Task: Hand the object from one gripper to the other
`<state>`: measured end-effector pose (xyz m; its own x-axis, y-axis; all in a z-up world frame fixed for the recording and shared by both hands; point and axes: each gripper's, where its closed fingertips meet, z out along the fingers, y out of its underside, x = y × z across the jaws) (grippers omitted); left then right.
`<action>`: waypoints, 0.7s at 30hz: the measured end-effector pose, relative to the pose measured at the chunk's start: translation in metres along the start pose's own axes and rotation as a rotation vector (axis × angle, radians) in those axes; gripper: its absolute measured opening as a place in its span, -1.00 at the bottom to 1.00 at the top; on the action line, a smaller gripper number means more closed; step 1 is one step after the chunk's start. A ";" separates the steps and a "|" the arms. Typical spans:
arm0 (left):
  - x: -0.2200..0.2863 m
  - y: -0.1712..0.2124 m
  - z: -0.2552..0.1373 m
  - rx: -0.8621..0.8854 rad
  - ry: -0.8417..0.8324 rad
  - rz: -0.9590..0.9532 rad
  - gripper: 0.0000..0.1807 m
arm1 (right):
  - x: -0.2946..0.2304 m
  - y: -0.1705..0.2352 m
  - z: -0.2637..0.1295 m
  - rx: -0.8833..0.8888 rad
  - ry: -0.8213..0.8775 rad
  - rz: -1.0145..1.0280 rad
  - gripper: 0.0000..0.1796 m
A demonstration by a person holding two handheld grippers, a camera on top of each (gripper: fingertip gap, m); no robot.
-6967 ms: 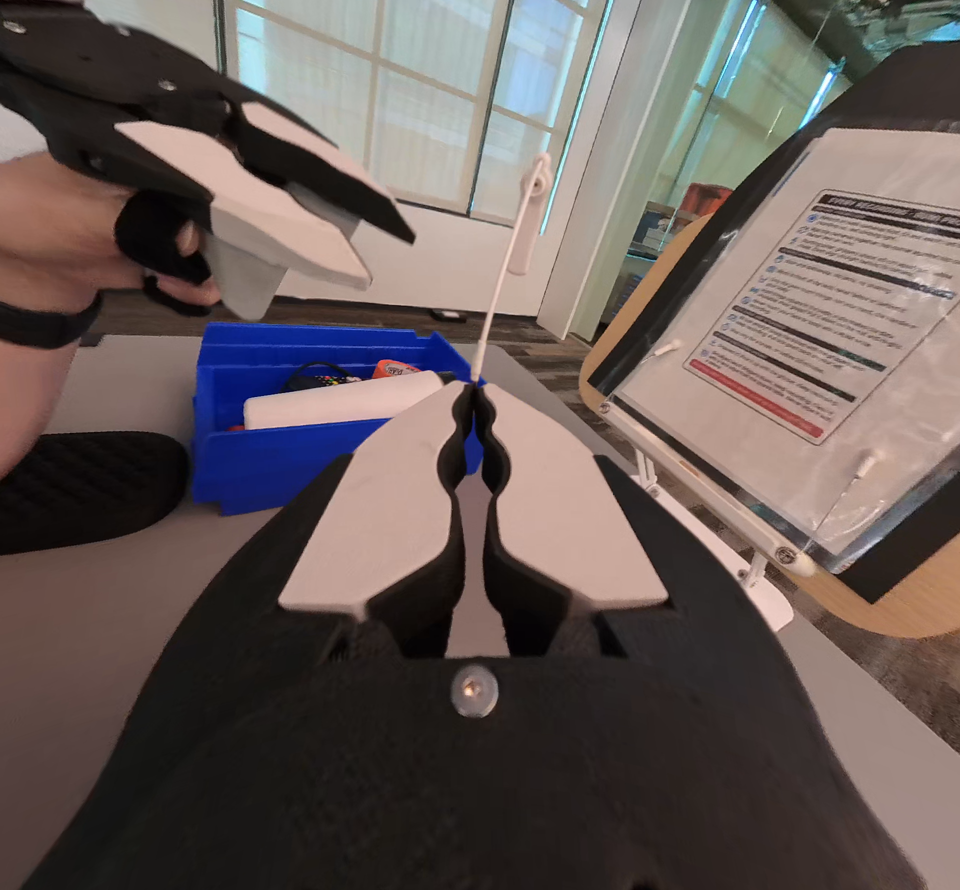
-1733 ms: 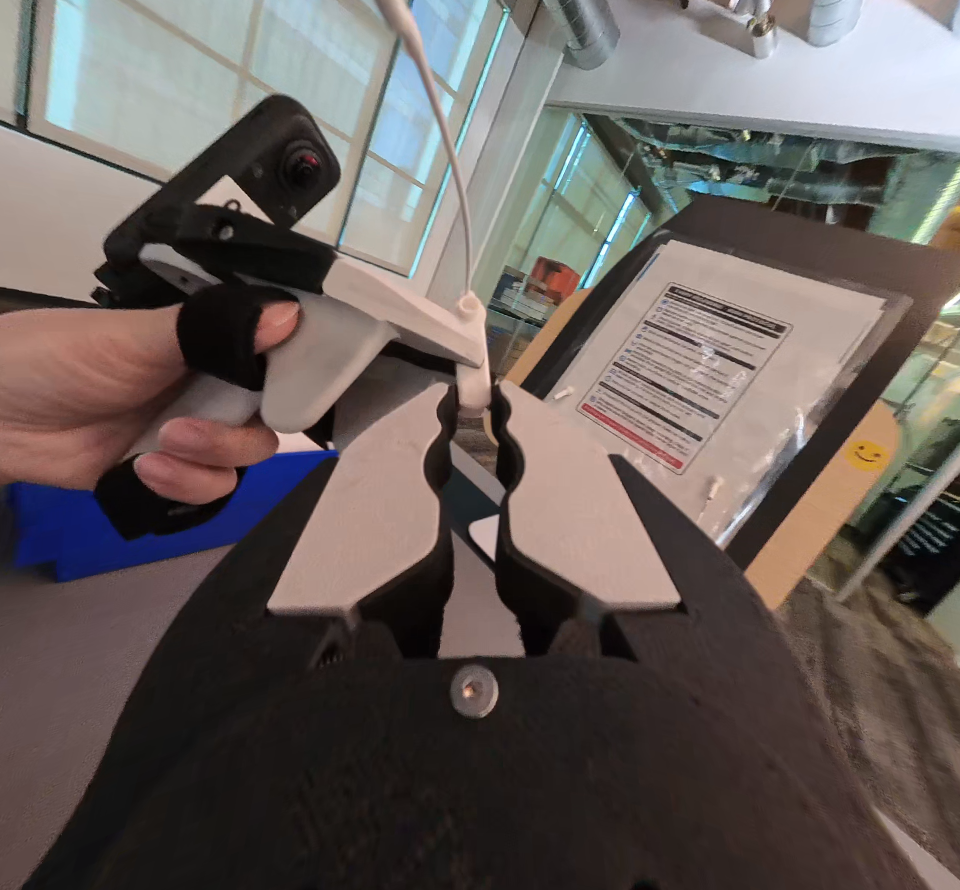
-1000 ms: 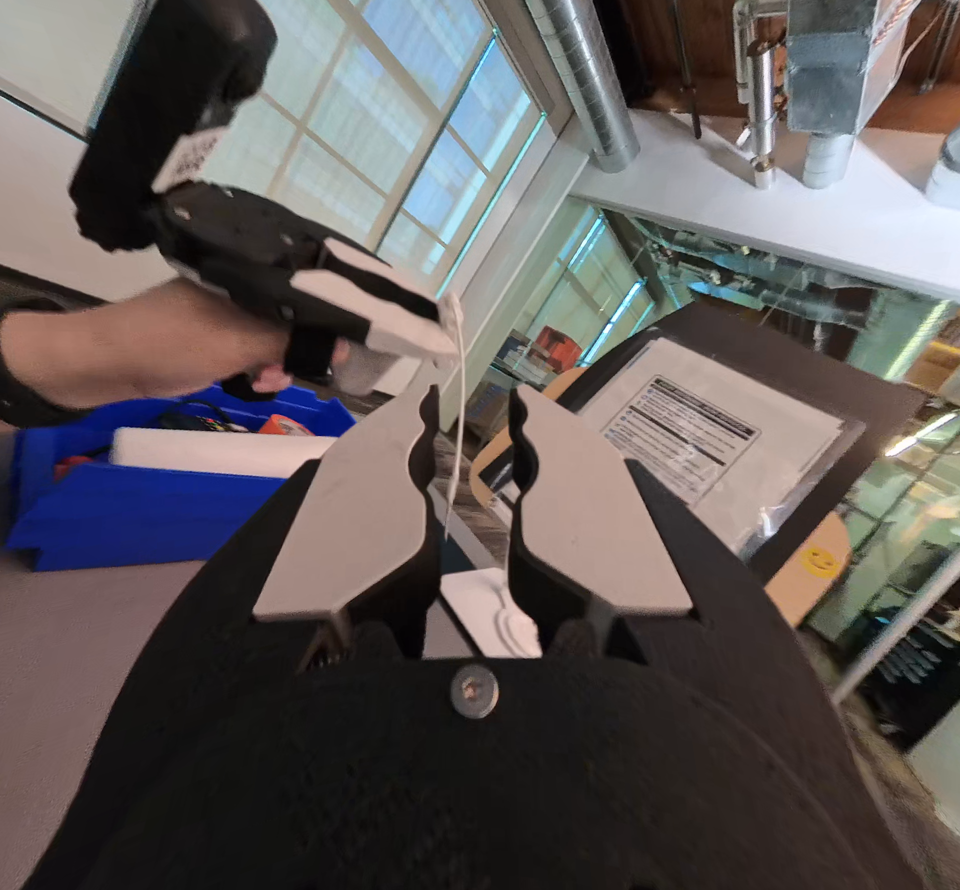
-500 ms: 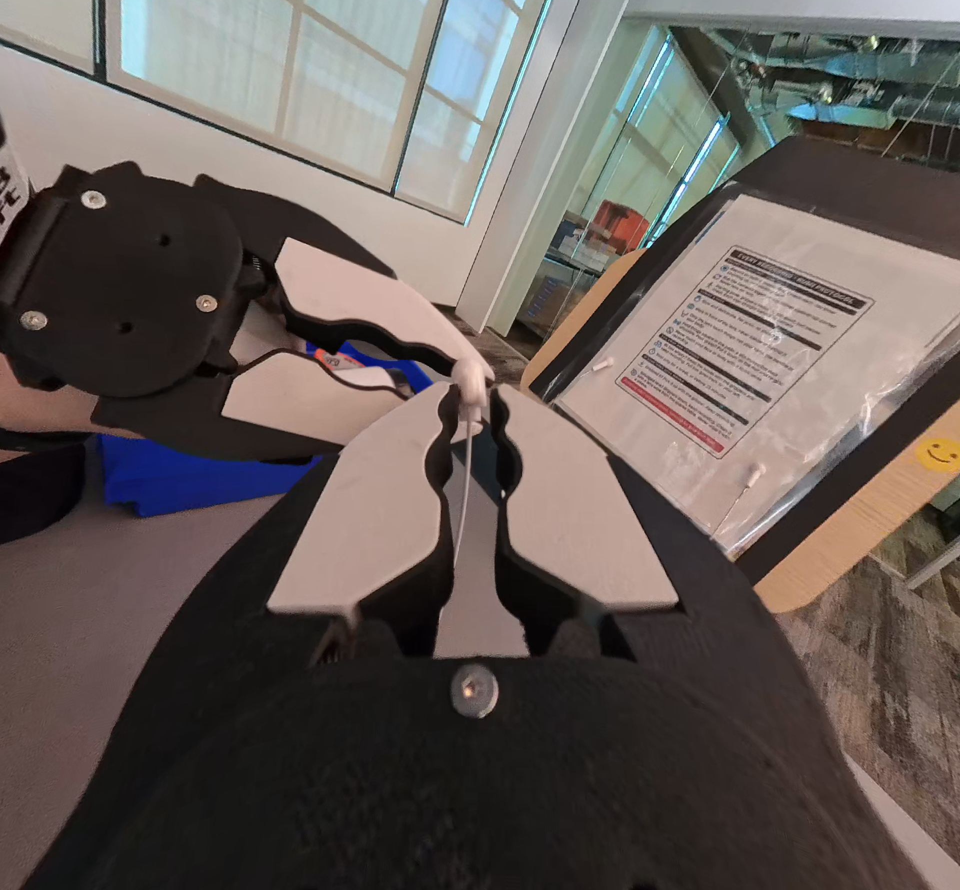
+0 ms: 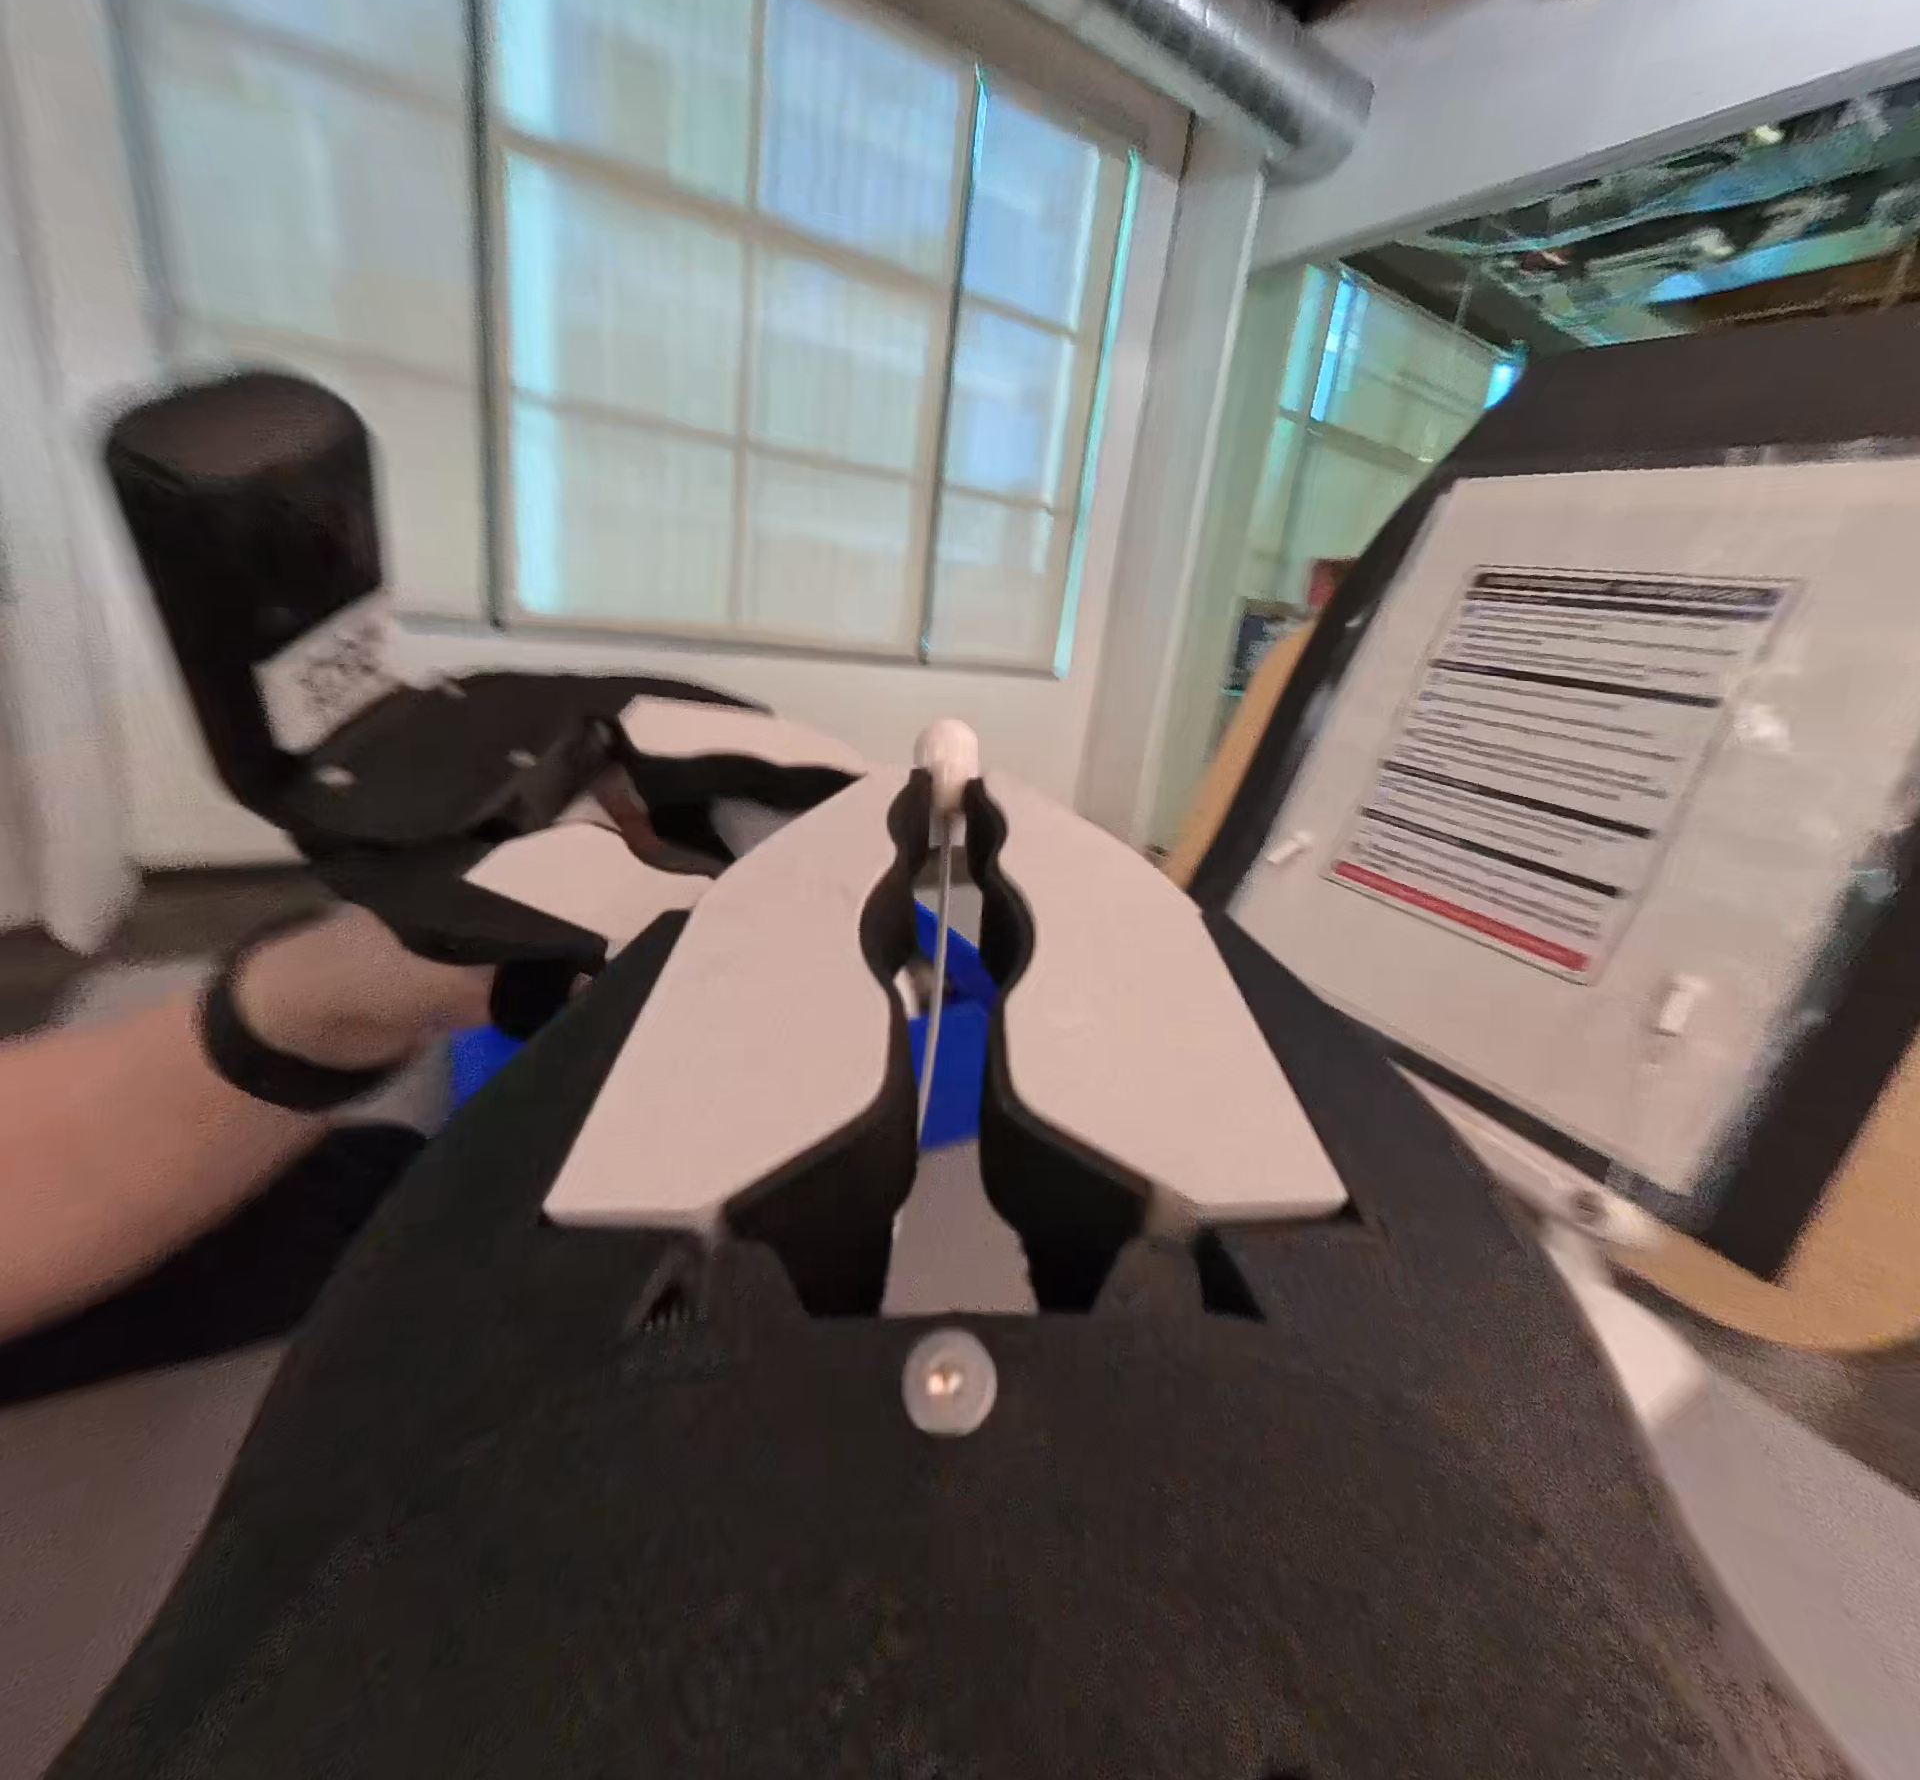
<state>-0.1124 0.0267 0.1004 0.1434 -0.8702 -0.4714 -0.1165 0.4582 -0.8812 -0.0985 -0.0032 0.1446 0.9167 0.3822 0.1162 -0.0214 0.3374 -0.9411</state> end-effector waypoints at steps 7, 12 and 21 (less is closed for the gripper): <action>0.003 -0.038 -0.025 0.225 0.395 -0.568 -0.61 | 0.005 -0.008 -0.007 0.131 -0.274 0.520 -0.92; 0.007 -0.040 -0.026 0.241 0.494 -0.693 -0.61 | -0.008 -0.007 -0.005 0.150 -0.400 0.623 -0.92; 0.015 -0.045 -0.030 0.277 0.579 -0.732 -0.88 | -0.023 -0.001 -0.001 0.112 -0.431 0.548 -0.92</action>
<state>-0.1343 -0.0123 0.1337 -0.4256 -0.8773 0.2219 0.0550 -0.2699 -0.9613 -0.1189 -0.0126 0.1425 0.5226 0.8216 -0.2279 -0.4971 0.0765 -0.8643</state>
